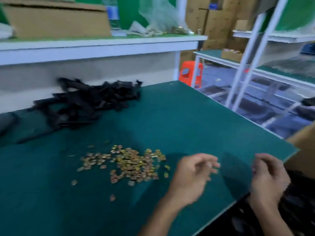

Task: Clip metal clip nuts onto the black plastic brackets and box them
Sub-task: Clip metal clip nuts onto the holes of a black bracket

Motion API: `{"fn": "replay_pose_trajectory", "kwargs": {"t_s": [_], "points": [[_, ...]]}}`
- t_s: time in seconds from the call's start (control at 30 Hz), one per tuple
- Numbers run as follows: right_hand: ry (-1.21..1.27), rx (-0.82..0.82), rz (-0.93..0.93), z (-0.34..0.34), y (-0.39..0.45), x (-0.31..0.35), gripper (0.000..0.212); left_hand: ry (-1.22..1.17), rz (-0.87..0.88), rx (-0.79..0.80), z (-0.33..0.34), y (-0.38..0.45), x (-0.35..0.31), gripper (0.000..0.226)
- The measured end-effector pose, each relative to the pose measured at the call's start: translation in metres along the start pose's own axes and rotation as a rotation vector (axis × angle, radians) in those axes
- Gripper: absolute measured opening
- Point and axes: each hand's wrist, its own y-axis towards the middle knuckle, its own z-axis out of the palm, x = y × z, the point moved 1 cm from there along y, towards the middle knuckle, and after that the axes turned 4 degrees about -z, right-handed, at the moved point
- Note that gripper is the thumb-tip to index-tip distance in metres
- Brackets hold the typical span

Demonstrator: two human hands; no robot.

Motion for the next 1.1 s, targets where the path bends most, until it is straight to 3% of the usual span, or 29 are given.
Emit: {"fn": "replay_pose_trajectory", "kwargs": {"t_s": [0.1,0.17,0.27,0.33,0.4,0.5,0.7,0.83,1.1], "points": [[-0.119,0.499,-0.008,0.078,0.001,0.015,0.03,-0.002,0.058,-0.413,-0.087,-0.006,0.002,0.029],[-0.25,0.742,-0.08,0.125,-0.012,0.019,0.02,-0.059,0.111,-0.624,-0.132,-0.017,0.011,0.031],[-0.345,1.06,-0.267,0.208,-0.036,0.019,0.017,-0.21,0.126,-0.82,-0.172,-0.034,0.03,0.037],[-0.334,1.174,-0.276,0.26,-0.044,0.019,0.021,-0.362,0.148,-0.859,-0.182,-0.035,0.033,0.039],[-0.263,1.216,-0.127,0.312,-0.05,0.021,0.028,-0.415,0.128,-0.875,-0.183,-0.032,0.033,0.037],[-0.118,1.163,0.26,0.382,-0.064,0.023,0.035,-0.376,0.075,-0.839,-0.18,-0.028,0.034,0.032],[-0.042,1.029,0.467,0.457,-0.065,0.007,0.023,-0.276,0.034,-0.781,-0.181,-0.026,0.035,0.032],[0.048,1.084,0.598,0.461,-0.054,0.013,0.029,-0.248,0.016,-0.746,-0.181,-0.029,0.034,0.039],[0.36,0.862,0.576,0.384,-0.049,0.05,0.032,-0.251,0.061,-0.777,-0.181,-0.031,0.033,0.028]]}}
